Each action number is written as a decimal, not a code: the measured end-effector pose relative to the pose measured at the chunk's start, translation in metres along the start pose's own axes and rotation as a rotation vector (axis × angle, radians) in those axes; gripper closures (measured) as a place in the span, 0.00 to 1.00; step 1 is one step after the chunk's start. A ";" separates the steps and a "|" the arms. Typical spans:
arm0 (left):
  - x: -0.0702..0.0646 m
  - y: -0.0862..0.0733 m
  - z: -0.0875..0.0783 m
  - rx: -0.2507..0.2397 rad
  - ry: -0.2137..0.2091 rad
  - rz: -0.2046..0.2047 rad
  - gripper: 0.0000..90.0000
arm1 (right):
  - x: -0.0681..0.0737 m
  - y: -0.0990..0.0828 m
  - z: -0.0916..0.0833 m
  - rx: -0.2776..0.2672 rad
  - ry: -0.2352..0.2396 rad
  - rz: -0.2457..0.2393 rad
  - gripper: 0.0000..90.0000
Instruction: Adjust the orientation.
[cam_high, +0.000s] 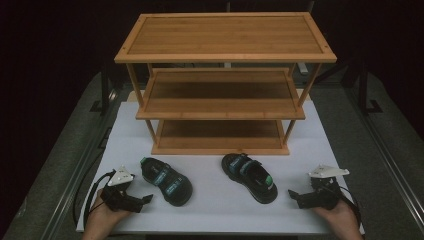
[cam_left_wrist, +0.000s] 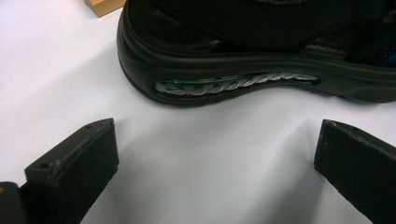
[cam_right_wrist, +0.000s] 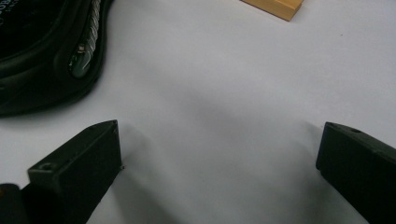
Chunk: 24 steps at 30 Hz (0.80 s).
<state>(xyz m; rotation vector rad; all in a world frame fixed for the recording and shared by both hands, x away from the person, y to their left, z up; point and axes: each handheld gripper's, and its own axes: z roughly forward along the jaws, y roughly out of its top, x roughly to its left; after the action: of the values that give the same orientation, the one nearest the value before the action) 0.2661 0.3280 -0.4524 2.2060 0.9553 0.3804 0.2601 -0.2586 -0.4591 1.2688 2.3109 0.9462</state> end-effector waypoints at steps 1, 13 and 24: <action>0.000 0.000 0.000 0.002 0.002 0.002 0.00 | 0.000 0.000 0.000 0.000 0.000 0.000 0.00; 0.000 -0.001 -0.002 -0.018 0.016 -0.008 0.05 | 0.000 0.000 0.000 0.000 0.000 0.001 0.00; 0.001 -0.003 -0.024 -0.074 -0.054 -0.007 0.57 | 0.000 0.000 0.000 -0.001 -0.001 0.001 0.00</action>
<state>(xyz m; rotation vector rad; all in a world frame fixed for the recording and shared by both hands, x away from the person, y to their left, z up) 0.2528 0.3415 -0.4375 2.1347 0.9064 0.3459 0.2599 -0.2586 -0.4592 1.2704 2.3093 0.9469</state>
